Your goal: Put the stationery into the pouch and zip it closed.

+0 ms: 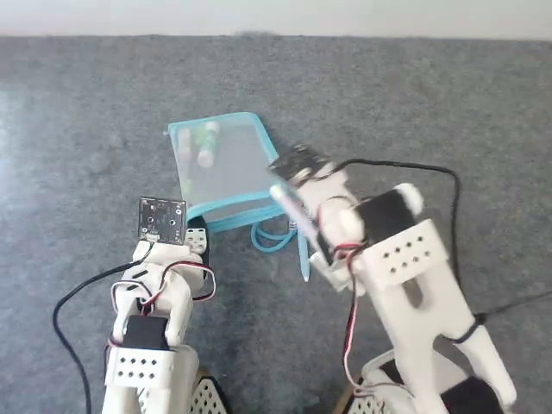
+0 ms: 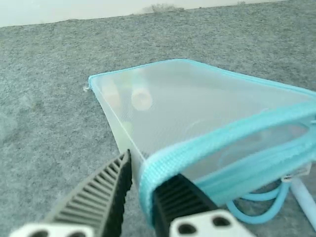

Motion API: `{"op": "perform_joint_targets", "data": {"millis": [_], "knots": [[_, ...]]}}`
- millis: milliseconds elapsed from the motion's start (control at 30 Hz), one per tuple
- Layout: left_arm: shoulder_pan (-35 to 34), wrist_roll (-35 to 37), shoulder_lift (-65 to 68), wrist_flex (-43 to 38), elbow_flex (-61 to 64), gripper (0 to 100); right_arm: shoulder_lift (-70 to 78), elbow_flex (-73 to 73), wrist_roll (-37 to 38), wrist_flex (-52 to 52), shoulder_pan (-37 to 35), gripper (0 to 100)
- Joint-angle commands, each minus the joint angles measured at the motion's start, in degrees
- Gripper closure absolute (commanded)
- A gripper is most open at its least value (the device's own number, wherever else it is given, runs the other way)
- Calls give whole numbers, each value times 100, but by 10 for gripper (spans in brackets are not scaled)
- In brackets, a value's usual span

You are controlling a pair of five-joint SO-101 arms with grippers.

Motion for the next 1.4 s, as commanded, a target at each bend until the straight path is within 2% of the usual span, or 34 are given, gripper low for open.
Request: {"op": "perform_joint_targets", "data": {"millis": [0,200,333,533,600,767,933,1033,1200,1367], "knots": [[79,-53,-44,-167,-57,988,321,-325,-97,224,-497,991],[88,-53,-53,-167,-57,988,1209,-1020,-132,224,-444,991],[105,-53,-53,-167,-57,988,1965,-1960,-633,92,-426,991],[88,-53,-53,-158,-57,988,3538,-3560,-1160,-637,-462,987],[88,-53,-62,-149,-57,988,4040,-3991,-1275,-804,-462,950],[88,-53,-62,-149,-57,988,4743,-4765,-1714,-549,-470,748],[114,-53,-62,-167,-57,988,4338,-5257,-1767,84,-470,761],[114,-53,-62,-158,-57,988,3749,-5046,-1749,242,-541,763],[88,-53,-62,-149,-57,988,2642,-3648,-1565,92,-804,763],[79,-53,-62,-149,-57,988,1684,-1371,-1556,-919,-796,764]]}}
